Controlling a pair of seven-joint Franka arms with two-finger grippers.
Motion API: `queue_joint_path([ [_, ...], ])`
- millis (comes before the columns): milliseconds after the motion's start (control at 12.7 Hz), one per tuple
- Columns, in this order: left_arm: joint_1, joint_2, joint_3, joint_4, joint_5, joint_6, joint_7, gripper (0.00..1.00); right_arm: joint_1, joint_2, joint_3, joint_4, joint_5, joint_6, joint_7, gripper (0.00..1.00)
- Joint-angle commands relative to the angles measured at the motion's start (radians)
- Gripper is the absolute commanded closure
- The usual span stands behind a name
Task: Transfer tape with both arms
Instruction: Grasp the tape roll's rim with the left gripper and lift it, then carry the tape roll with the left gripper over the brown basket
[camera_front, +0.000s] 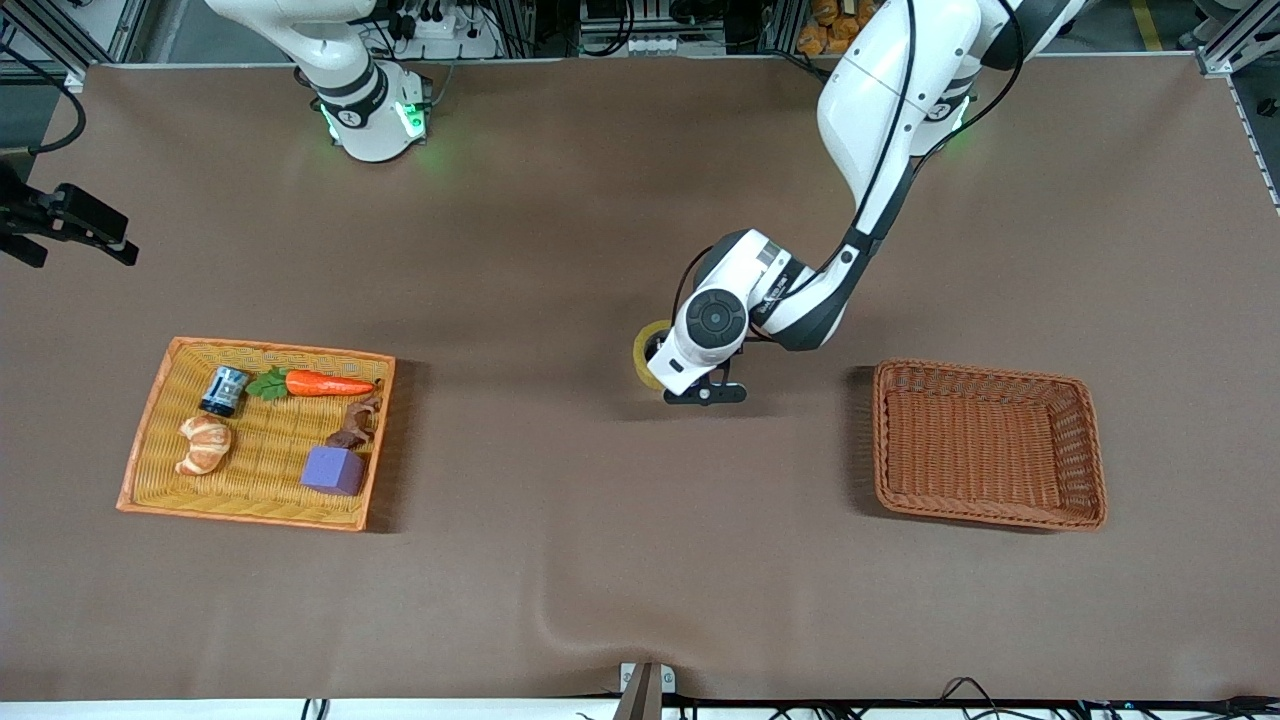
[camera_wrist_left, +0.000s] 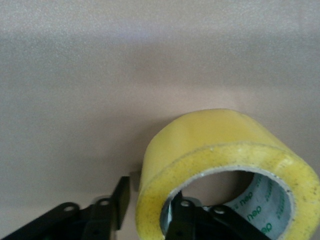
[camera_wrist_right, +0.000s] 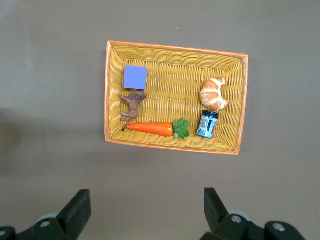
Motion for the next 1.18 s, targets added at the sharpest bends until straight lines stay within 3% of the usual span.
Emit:
queue_joint_path([
  [0,0.010,-0.011,0.002,-0.002,-0.019,0.010,-0.003,1.00,-0.007,0.019,0.002,0.003,0.004,-0.009,-0.009,0.00],
  [394,0.046,-0.102,0.016,-0.005,-0.002,-0.004,-0.002,1.00,-0.048,0.044,0.002,-0.007,0.036,-0.004,-0.019,0.00],
  [630,0.114,-0.227,0.014,-0.002,0.042,-0.125,0.010,1.00,-0.042,0.055,0.002,-0.007,0.057,0.008,-0.020,0.00],
  [1102,0.299,-0.420,0.013,0.009,0.069,-0.298,0.294,1.00,-0.048,0.038,0.005,-0.003,0.021,0.003,-0.021,0.00],
])
